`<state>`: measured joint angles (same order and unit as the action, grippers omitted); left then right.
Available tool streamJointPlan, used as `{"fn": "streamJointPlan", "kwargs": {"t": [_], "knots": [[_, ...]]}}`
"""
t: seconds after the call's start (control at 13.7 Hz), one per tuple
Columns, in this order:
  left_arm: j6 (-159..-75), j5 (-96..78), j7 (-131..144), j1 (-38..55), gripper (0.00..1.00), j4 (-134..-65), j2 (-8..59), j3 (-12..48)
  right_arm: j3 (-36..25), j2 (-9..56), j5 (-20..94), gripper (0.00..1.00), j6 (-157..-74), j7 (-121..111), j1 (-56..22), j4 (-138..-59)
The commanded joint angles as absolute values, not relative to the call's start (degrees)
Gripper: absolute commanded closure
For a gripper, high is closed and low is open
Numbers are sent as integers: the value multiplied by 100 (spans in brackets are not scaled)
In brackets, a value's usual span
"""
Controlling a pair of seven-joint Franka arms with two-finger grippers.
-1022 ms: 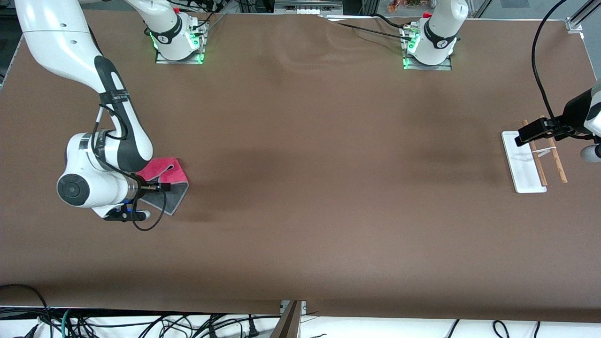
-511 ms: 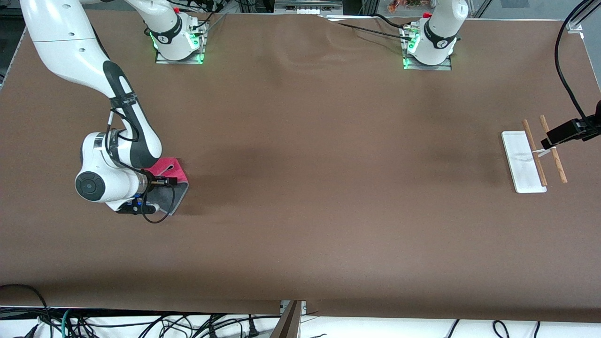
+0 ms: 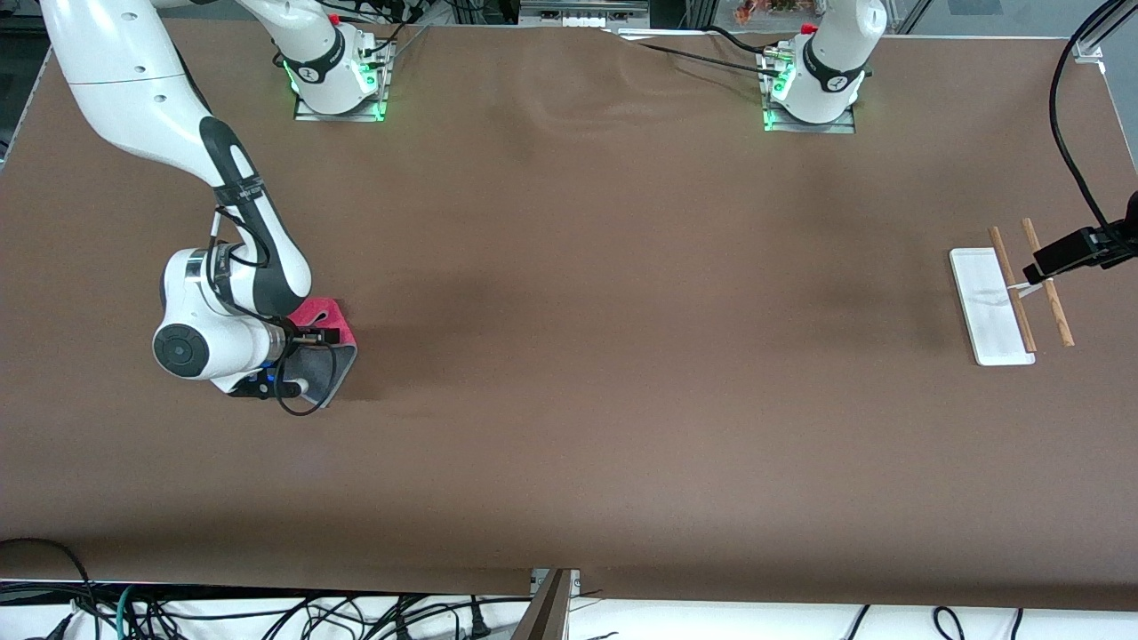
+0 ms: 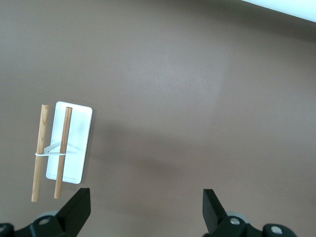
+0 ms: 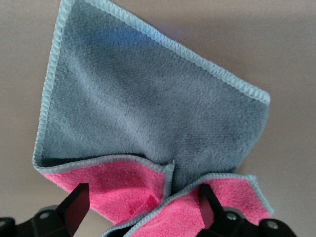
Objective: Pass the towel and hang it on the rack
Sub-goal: 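Close the right gripper on the towel's folded edge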
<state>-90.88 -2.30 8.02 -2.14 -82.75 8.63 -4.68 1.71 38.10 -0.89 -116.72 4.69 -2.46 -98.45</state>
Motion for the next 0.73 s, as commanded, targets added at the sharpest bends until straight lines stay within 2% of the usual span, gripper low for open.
{"fn": "streamJointPlan", "kwargs": {"t": [0.0, 0.15, 0.29, 0.37, 0.66], "knots": [[-9096, -229, 756, -220, 0, -8086, 967, -457, 202, 3735, -79, 42, -11734, 457, -229, -9976], [-9132, -237, 738, -220, 0, -8086, 967, -457, 202, 3735, -79, 71, -11698, 466, -237, -9976], [-9132, -386, 721, -263, 0, -8086, 975, -457, 202, 3727, -79, 93, -11681, 466, -237, -9967], [-9132, -430, 703, -298, 0, -8086, 976, -457, 202, 3727, -79, 100, -11620, 466, -237, -9941], [-9132, -431, 686, -299, 0, -8086, 976, -457, 246, 3665, -70, 100, -11584, 492, -246, -9774]]}}
